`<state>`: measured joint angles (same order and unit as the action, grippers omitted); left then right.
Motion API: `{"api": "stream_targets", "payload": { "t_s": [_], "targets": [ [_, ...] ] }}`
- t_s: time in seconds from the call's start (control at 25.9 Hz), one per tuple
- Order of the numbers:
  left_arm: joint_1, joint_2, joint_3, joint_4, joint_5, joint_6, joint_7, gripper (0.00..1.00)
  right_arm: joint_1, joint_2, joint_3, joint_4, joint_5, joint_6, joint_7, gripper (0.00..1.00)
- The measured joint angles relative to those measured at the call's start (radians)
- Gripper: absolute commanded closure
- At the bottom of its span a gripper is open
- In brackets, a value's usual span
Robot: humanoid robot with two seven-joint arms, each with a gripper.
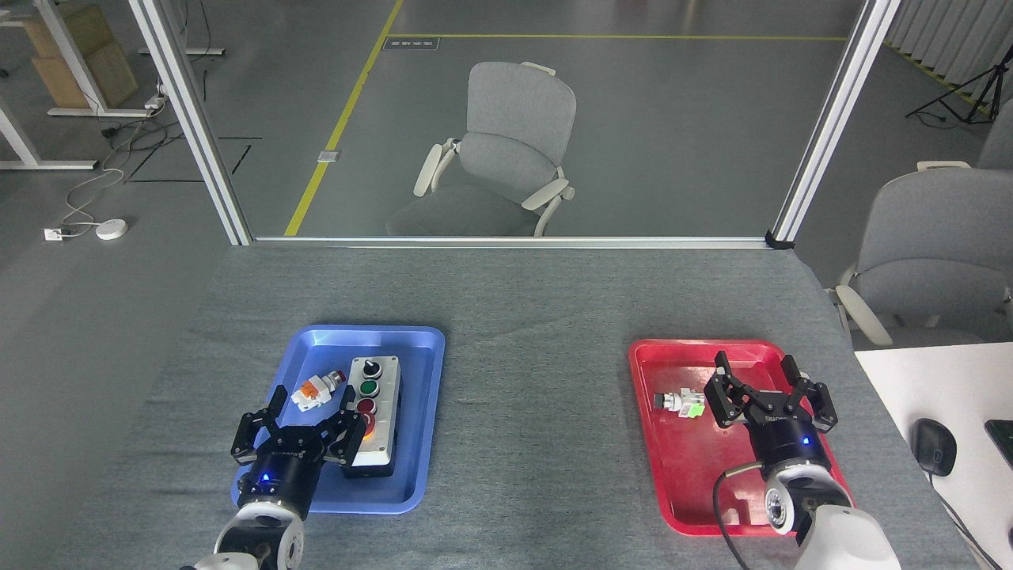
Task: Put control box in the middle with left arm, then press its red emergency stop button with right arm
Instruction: 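Move the left gripper onto the grey control box in the blue tray, then close the left gripper on the near end of the control box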
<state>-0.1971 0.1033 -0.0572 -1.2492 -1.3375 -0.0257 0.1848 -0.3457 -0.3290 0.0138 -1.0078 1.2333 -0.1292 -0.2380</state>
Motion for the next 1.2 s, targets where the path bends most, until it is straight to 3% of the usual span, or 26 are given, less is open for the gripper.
{"api": "stream_targets", "payload": {
  "t_s": [0.31,0.73,1.2],
  "targets": [
    [0.004,-0.008,-0.068,0.013,-0.058,0.087,0.026,0.0,-0.005,-0.003,0.0,0.0,0.0,0.0,-0.003,0.0],
    [-0.004,-0.072,-0.092,0.147,-0.064,0.106,0.082,0.0,-0.007,-0.001,0.0,0.0,0.0,0.0,-0.003,0.0],
    [-0.051,-0.084,-0.093,0.279,-0.068,0.124,0.12,0.0,-0.005,-0.005,-0.002,0.0,-0.001,0.0,-0.004,0.0]
  ]
}}
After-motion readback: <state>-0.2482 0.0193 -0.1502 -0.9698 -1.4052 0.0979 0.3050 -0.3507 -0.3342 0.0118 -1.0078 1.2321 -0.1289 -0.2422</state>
